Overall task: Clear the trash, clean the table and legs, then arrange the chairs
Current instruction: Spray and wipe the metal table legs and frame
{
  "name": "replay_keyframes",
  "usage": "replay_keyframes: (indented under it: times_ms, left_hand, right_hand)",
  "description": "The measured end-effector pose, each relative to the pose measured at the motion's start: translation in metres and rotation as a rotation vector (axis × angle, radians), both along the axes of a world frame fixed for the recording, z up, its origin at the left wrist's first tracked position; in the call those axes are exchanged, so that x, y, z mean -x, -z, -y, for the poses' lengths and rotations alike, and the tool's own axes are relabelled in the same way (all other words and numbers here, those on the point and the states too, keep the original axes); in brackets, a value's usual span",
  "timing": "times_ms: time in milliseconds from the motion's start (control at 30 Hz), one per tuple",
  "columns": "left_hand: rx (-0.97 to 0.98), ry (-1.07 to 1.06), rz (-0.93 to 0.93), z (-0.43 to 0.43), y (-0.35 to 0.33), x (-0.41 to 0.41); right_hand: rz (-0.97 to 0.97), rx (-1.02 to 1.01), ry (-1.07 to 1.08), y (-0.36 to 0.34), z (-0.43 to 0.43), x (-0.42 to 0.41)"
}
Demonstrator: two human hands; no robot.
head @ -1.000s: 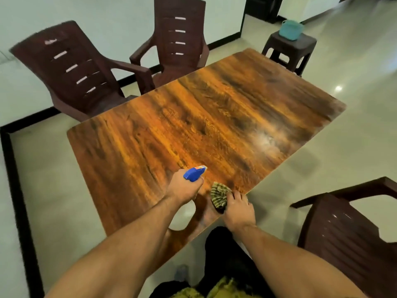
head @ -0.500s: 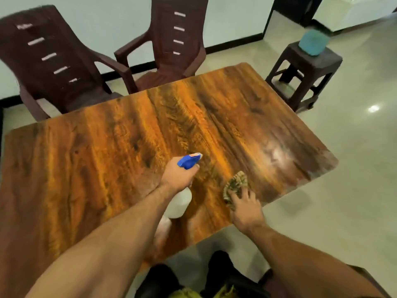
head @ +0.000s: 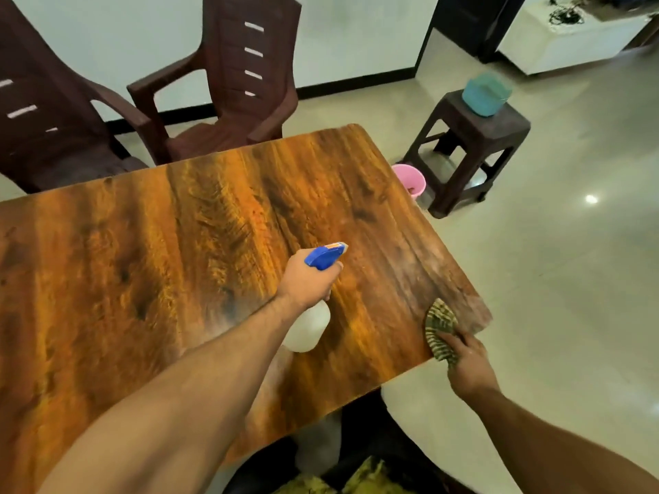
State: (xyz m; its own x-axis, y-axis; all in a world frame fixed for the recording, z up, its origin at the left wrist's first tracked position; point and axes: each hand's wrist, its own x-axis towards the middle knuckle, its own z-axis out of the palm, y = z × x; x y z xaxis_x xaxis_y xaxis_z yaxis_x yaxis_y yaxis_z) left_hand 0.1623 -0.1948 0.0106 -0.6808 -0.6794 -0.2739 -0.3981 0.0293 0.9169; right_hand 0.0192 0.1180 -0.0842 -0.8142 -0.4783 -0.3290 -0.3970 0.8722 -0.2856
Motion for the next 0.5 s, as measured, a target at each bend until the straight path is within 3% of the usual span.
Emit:
replay_keyframes:
  times_ms: [100,233,333,500]
  left_hand:
    - [0.017,-0.032,-0.002,-0.003,-0.002,0.065]
    - [0.017,-0.097,0.018,-0.005,0.006,0.154]
    - [-0.012,-0.244,0.016,-0.007,0.009,0.206]
    - [-0.006,-0.477,0.115,-0.031,0.004,0.252]
  right_hand:
    - [0.011,0.052,0.012,0.004,-0.002,0.068]
    - [0.010,0.082,-0.206,0.012,0.026,0.164]
    - [0.134,0.145,-0.347,0.013,0.078,0.236]
    - [0.186,0.124,-0.706,0.009,0.130,0.279]
